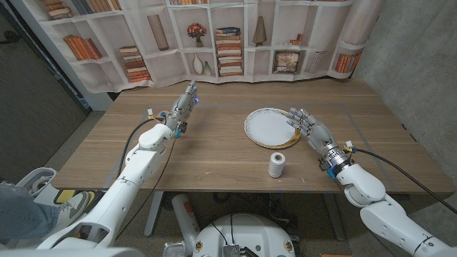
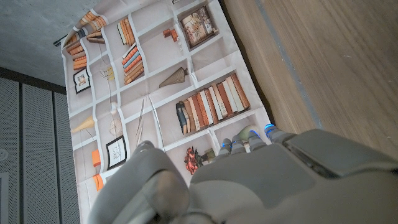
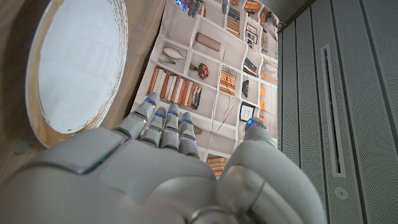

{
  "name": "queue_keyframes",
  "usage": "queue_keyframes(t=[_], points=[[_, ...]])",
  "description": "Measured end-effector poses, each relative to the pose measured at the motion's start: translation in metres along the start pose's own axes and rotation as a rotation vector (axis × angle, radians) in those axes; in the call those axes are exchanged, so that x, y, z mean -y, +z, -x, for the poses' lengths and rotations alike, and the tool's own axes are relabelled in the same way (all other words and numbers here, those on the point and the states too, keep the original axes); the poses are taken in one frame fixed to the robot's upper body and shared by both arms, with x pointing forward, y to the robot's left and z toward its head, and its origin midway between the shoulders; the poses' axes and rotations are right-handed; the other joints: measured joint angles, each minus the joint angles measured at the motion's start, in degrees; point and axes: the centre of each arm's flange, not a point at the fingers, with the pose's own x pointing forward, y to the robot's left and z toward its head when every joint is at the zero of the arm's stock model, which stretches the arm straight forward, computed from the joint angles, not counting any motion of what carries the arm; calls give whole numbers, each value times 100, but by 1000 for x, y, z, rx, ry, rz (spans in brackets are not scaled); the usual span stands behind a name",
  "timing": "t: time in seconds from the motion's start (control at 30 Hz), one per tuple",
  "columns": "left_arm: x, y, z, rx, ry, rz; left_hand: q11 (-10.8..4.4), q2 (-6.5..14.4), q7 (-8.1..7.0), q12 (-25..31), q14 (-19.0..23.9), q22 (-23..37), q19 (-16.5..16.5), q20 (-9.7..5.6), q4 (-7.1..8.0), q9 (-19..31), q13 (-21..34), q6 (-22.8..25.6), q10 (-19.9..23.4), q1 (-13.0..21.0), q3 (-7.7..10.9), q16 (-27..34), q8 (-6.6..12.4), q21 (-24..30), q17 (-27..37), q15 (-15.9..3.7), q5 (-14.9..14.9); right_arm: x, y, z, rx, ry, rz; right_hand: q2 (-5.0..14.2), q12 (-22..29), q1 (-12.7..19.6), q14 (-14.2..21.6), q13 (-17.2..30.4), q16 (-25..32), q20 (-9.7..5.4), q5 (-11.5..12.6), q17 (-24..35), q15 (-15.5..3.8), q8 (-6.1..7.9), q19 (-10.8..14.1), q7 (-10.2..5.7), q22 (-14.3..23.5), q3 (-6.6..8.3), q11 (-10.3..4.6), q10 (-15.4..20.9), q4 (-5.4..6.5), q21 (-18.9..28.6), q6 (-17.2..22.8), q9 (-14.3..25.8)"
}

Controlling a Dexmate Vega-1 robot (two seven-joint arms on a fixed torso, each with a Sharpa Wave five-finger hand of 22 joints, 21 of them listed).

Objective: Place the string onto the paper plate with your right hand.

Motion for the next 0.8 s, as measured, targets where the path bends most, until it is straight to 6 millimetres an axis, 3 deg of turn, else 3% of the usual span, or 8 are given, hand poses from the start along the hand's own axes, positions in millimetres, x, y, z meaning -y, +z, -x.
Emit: queue_keyframes(t=[0.4, 0.43, 0.8], points=[[3, 5, -1, 3, -9, -5, 0, -1, -22, 0, 0, 0, 0, 0, -17, 0, 1, 22, 0, -1, -17, 0, 0, 0, 0, 0, 0, -5, 0, 6, 8, 1, 14, -24, 0, 81, 0, 0, 1, 0, 0, 0, 0, 0, 0, 0, -13, 14, 0, 0, -43, -23, 0, 0], [3, 3, -1, -8, -6, -7, 0, -1, -22, 0, 0, 0, 0, 0, -23, 0, 1, 22, 0, -1, -23, 0, 0, 0, 0, 0, 0, -8, -6, 16, -10, -2, 9, -24, 0, 80, -2, 0, 0, 0, 0, 0, -2, 0, -1, 0, -13, 25, 0, 0, -55, -23, 0, 0], [8, 3, -2, -10, -11, -9, -1, -1, -22, 0, 0, 0, -22, 22, -23, 0, 1, 22, 0, -1, -23, 0, 0, 0, 0, 0, 0, -13, -11, 30, -22, -10, 23, -37, 0, 189, -22, 0, -21, 0, 0, 1, -22, 0, -1, 0, -13, 22, -12, -13, -107, -45, 0, 0]])
